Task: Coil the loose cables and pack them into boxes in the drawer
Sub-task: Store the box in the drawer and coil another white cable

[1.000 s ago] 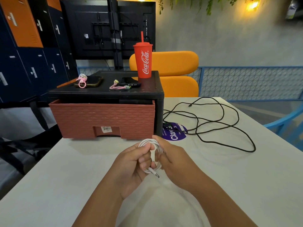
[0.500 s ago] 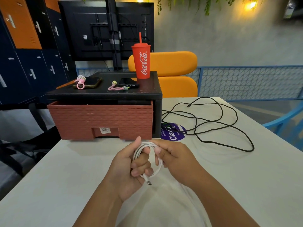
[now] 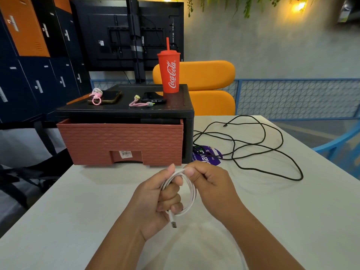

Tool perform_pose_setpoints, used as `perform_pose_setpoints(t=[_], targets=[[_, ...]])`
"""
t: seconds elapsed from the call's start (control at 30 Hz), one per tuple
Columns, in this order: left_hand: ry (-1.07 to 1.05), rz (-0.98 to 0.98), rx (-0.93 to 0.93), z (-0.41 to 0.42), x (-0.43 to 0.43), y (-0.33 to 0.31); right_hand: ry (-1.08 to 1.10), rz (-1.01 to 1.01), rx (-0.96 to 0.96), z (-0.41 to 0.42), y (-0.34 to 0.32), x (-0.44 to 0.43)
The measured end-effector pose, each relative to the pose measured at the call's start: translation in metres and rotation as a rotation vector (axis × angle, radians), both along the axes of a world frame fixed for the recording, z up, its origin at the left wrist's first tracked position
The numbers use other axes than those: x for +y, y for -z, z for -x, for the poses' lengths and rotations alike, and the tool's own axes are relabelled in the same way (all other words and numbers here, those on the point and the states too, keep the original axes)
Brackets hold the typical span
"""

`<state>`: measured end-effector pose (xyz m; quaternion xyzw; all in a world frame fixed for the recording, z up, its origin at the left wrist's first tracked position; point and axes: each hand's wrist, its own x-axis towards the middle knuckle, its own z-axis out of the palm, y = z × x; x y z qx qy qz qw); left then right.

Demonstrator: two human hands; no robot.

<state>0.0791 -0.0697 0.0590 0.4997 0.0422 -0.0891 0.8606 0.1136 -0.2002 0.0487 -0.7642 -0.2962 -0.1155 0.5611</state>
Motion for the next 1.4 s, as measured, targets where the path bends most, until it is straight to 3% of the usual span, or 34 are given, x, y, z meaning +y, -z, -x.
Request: perform_pose_setpoints(t=[0.3,0.5,0.6,0.87,0.97,1.13,1.4], targets=[[0.018,0.313,-0.074,-0.004,0.010,0.004,0.035,0.099,0.256,-0.003,0.005,0.005],[0.120,0.170,-0.012,-0.001,0.005,0.000,0.238,0.054,0.100,-0.003,0.004,0.001],[0.099,0.197,-0.031,-0.001,0.005,-0.001,0.201,0.095,0.133,-0.003,0.003,0.001],[-0.062,0.408,-0.149,-0.005,0.013,0.002,0.025,0.443,0.355,0.003,0.004,0.009],[-0.103,0.418,-0.203,-0.008,0.019,0.004,-0.072,0.604,0.299,0.008,0.002,0.010],[-0.288,0.166,-0.267,-0.011,0.015,0.007,-0.065,0.692,0.325,0.013,-0.001,0.008],[-0.343,-0.577,-0.341,-0.012,0.009,0.016,-0.200,0.856,0.288,0.024,-0.016,0.003]])
